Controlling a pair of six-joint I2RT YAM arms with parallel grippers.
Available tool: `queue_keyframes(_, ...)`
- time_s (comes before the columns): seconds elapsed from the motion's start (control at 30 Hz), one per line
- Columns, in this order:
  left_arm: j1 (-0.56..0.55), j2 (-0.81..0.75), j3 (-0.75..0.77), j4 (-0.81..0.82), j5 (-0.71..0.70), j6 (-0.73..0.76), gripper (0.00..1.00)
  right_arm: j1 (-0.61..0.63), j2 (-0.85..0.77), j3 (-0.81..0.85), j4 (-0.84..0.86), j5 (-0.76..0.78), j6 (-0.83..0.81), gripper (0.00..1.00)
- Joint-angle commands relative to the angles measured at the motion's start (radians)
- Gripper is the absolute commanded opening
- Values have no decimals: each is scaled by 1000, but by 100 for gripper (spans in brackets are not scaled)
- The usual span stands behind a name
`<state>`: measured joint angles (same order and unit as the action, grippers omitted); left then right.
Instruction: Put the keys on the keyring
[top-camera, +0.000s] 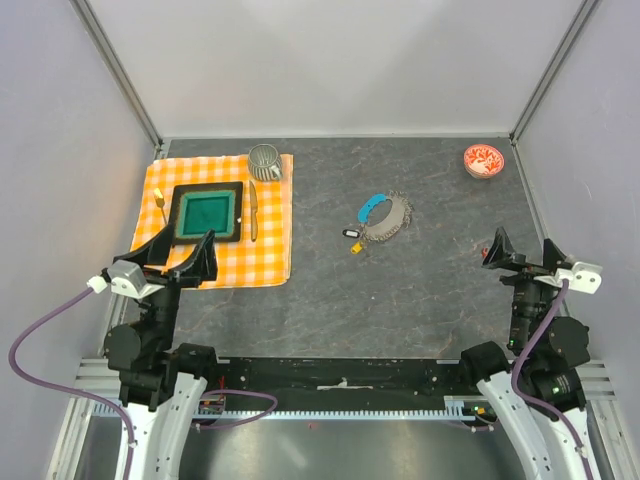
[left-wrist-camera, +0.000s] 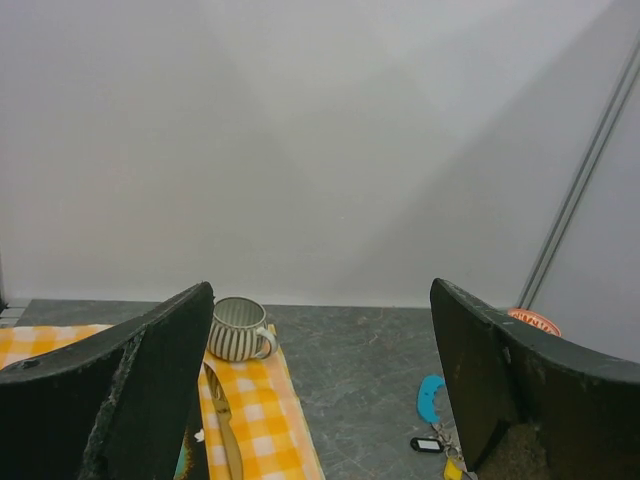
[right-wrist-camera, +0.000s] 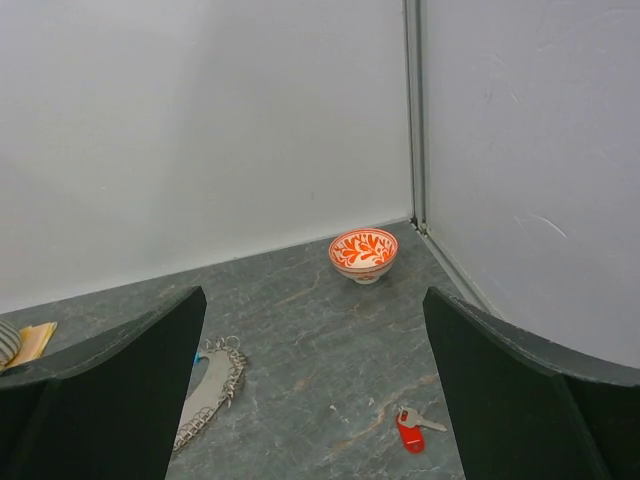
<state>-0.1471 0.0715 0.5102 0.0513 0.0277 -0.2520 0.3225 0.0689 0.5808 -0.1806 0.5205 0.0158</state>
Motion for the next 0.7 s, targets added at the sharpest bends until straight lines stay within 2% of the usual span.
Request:
queue_keyframes(0.0, -3, -15, 7, 12, -5, 14, 95, -2, 61, 83, -25, -51, 27, 98)
queue_keyframes(0.17, -5, -61, 8, -4, -18, -10, 95, -2, 147, 169, -94, -135, 52, 98)
queue_keyframes(0.27, -3, -64, 14, -42, -25, -36, 95, -2, 300, 283, -189, -200, 84, 98)
queue_keyframes(0.3, -3, -93, 25, -47, -23, -42, 95, -3, 398, 313, -215, -220, 93, 98)
queue_keyframes(0.4, -3, -78, 59, -155, -23, -55, 95, 0, 570, 404, -292, -309, 134, 98)
queue_keyframes(0.53, -3, -32, 91, -255, 24, -36, 99, -2, 722, 447, -281, -416, 245, 98)
queue_keyframes(0.67, -3, 22, 100, -347, 72, -4, 100, 0, 891, 464, -276, -398, 351, 98)
